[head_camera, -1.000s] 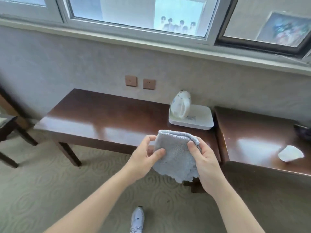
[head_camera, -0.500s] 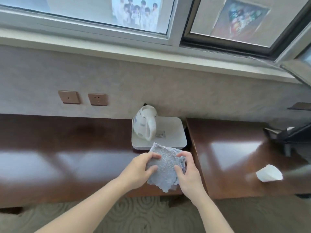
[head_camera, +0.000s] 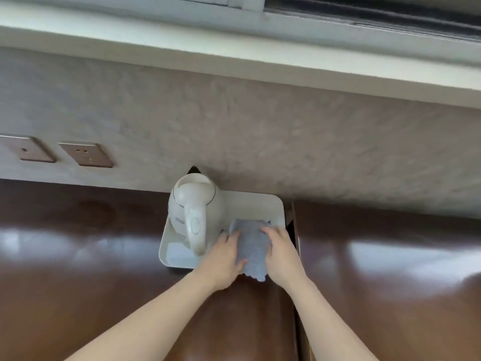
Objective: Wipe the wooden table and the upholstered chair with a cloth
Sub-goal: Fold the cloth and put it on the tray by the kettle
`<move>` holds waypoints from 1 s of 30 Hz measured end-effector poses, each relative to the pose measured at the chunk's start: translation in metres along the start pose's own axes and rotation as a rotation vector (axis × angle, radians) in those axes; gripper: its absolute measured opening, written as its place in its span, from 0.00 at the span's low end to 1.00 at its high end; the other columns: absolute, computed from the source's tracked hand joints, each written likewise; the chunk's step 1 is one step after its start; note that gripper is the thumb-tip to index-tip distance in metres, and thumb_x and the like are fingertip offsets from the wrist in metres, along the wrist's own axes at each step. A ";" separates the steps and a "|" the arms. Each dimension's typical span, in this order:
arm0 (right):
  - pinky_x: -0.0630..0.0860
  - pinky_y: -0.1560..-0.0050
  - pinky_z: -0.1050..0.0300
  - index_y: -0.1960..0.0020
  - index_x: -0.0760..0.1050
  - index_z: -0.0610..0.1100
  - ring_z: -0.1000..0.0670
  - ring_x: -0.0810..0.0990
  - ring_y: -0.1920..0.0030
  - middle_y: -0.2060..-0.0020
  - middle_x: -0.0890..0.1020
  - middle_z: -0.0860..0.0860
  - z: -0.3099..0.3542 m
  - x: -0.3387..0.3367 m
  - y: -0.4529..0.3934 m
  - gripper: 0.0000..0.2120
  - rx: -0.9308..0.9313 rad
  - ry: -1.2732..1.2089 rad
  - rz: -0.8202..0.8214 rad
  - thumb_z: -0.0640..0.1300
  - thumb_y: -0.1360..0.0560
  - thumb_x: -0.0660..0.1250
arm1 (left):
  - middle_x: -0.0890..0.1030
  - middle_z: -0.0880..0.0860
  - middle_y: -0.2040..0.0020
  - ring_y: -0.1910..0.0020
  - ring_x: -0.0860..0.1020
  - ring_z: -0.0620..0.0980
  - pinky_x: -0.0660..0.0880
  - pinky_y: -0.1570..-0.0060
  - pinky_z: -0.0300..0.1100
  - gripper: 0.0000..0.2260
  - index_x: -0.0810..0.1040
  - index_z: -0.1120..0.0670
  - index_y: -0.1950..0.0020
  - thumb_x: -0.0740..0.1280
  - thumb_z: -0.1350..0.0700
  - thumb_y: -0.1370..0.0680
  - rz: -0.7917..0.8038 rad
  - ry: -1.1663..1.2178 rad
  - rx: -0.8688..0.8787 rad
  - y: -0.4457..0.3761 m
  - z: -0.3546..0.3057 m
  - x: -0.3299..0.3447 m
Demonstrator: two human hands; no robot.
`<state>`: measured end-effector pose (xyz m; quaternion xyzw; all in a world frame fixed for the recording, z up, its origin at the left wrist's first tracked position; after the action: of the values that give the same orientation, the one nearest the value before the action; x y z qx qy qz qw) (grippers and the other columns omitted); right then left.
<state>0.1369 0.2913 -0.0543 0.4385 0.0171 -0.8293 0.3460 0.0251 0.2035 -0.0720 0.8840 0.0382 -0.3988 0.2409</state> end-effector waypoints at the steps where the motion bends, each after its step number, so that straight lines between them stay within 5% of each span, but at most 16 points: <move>1: 0.60 0.36 0.68 0.25 0.66 0.45 0.51 0.67 0.28 0.25 0.63 0.49 -0.007 0.002 -0.013 0.28 -0.002 0.013 0.025 0.29 0.22 0.55 | 0.63 0.58 0.25 0.29 0.68 0.58 0.66 0.30 0.48 0.34 0.49 0.54 0.18 0.64 0.50 0.18 0.005 -0.023 -0.022 -0.013 0.002 0.008; 9: 0.49 0.23 0.54 0.19 0.44 0.45 0.40 0.46 0.20 0.20 0.39 0.45 -0.048 0.044 -0.053 0.38 0.014 0.277 0.246 0.30 0.22 0.57 | 0.32 0.61 0.20 0.19 0.43 0.59 0.63 0.25 0.50 0.35 0.37 0.58 0.19 0.58 0.50 0.15 0.161 -0.310 -0.134 -0.052 0.026 0.049; 13: 0.37 0.23 0.50 0.21 0.33 0.42 0.38 0.35 0.22 0.21 0.34 0.45 -0.053 0.062 -0.042 0.33 -0.070 0.499 0.257 0.46 0.15 0.51 | 0.35 0.56 0.19 0.20 0.36 0.57 0.46 0.21 0.46 0.30 0.37 0.56 0.19 0.52 0.50 0.14 0.179 -0.417 -0.016 -0.051 0.030 0.058; 16: 0.37 0.22 0.49 0.22 0.31 0.41 0.40 0.35 0.22 0.21 0.34 0.46 -0.057 0.066 -0.052 0.33 -0.044 0.587 0.261 0.50 0.15 0.50 | 0.35 0.56 0.19 0.20 0.35 0.56 0.41 0.22 0.45 0.28 0.36 0.57 0.19 0.48 0.50 0.13 0.175 -0.457 -0.013 -0.062 0.032 0.060; 30: 0.43 0.22 0.52 0.21 0.33 0.42 0.42 0.37 0.21 0.21 0.35 0.45 -0.049 0.050 -0.084 0.32 -0.033 0.519 0.274 0.47 0.15 0.50 | 0.39 0.53 0.17 0.19 0.40 0.54 0.48 0.21 0.49 0.27 0.41 0.52 0.18 0.49 0.48 0.13 0.128 -0.446 -0.094 -0.087 0.019 0.035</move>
<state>0.1040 0.3433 -0.1440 0.6285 0.0590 -0.6347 0.4459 0.0131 0.2668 -0.1424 0.7624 -0.0535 -0.5660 0.3091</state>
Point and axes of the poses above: each hand's wrist, its own y-axis away from the middle knuckle, its own x-axis out of the palm, z = x × y, the point moved 8 cm from there along -y, towards the middle knuckle
